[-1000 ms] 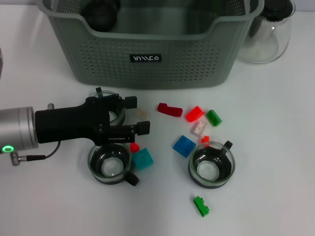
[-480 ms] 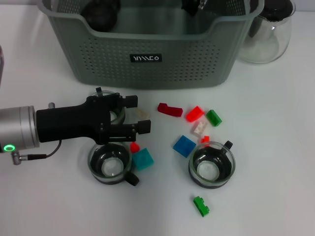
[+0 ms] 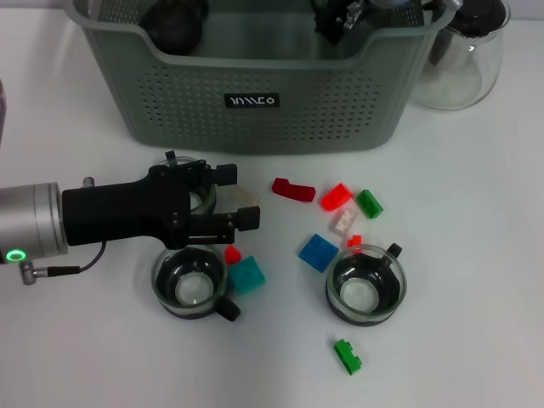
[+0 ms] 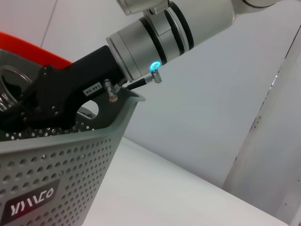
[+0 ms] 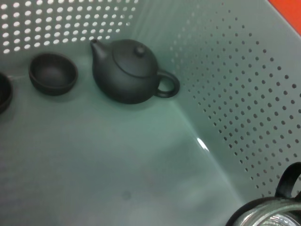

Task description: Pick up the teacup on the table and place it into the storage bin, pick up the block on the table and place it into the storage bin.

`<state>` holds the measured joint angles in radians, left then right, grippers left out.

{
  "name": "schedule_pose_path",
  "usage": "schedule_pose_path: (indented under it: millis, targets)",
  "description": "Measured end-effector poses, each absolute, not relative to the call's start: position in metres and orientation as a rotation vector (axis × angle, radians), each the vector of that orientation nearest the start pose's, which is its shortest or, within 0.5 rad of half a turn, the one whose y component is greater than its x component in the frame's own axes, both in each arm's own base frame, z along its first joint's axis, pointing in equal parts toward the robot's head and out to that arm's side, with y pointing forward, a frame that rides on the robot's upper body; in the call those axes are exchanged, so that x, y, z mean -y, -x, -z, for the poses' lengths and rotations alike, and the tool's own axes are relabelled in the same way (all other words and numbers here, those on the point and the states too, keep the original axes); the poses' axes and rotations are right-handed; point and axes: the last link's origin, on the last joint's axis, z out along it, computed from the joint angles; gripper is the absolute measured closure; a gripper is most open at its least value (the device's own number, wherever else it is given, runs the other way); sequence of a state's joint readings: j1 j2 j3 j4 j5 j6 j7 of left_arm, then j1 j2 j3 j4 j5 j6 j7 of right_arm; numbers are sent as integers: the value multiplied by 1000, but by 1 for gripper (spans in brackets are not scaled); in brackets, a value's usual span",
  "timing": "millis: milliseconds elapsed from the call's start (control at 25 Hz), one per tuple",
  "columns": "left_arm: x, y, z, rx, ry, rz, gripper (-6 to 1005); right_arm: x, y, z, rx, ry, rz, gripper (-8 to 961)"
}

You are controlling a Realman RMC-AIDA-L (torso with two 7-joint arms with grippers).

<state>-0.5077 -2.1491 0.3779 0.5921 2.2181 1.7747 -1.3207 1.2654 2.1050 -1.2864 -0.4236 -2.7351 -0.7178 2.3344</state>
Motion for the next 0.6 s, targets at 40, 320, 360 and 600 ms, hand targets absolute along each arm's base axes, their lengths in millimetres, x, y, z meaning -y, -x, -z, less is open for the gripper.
schedule_pose_path:
  millis: [40,320,360,600]
  targets:
    - [-282,269,19,773,2753,935,125,-485,-90,74,-267,2445,397,897]
    - [-282,269,19,772,2756,937,125,-485,-90,74,-282,2448,400,896]
    - [-282,269,19,772,2756,938,125,-484,-90,74,-282,2449,402,896]
    - [-282,269,19,772,2756,940,125,-483,-92,75,-287,2459,420,897]
